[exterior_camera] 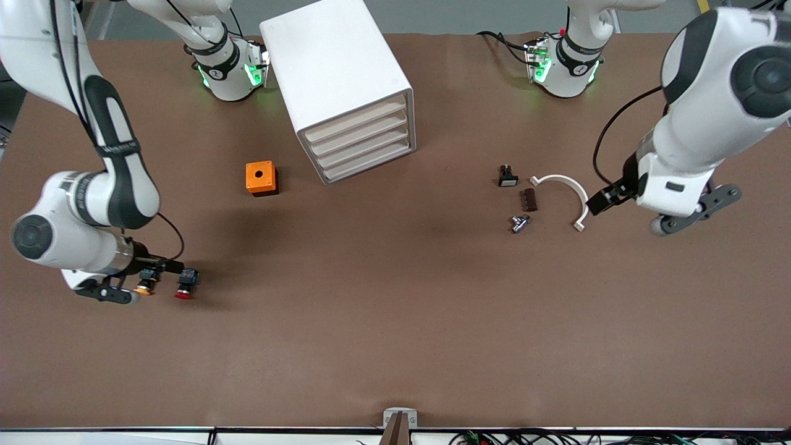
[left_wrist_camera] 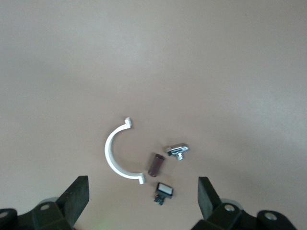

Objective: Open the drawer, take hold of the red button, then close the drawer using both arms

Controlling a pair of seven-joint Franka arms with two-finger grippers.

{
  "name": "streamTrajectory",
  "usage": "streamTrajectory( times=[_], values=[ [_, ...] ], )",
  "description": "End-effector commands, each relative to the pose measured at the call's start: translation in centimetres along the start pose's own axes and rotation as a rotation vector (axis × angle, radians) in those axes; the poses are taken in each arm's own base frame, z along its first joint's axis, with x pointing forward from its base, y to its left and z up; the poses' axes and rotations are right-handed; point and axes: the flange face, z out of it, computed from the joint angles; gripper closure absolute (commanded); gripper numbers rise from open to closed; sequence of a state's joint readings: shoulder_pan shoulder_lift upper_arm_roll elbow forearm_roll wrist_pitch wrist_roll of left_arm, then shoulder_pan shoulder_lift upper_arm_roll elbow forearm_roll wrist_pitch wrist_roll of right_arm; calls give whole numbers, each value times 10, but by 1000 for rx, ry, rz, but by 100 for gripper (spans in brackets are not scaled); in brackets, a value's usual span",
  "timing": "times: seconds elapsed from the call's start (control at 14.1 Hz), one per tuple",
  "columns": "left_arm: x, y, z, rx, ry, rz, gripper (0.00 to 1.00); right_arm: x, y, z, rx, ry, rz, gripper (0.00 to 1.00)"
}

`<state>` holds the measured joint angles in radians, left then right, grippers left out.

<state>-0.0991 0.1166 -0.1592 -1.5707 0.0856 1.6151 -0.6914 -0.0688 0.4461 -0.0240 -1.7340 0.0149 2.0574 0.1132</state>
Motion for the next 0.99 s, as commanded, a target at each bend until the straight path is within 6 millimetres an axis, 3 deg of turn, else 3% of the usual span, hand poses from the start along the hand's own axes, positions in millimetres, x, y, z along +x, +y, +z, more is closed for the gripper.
streamTrajectory(
  times=[0.0,0.21,0.57,0.71,0.92],
  values=[
    [-5,-37,-22,19,5,81,0,-22,10,-65,-1,-14,13,0],
    [-3,-74,-40,7,-8,175,0,-57,9,-127,-4,-35,4,0],
    [-19,-103,-53,-32,-39,330,0,-114,-1,-222,6,44,-29,0],
    [-30,-113,-57,-45,-38,366,0,-129,-7,-238,0,49,-49,0],
    [-49,-122,-66,-47,-25,381,0,-136,-1,-248,-3,22,-44,0]
  ],
)
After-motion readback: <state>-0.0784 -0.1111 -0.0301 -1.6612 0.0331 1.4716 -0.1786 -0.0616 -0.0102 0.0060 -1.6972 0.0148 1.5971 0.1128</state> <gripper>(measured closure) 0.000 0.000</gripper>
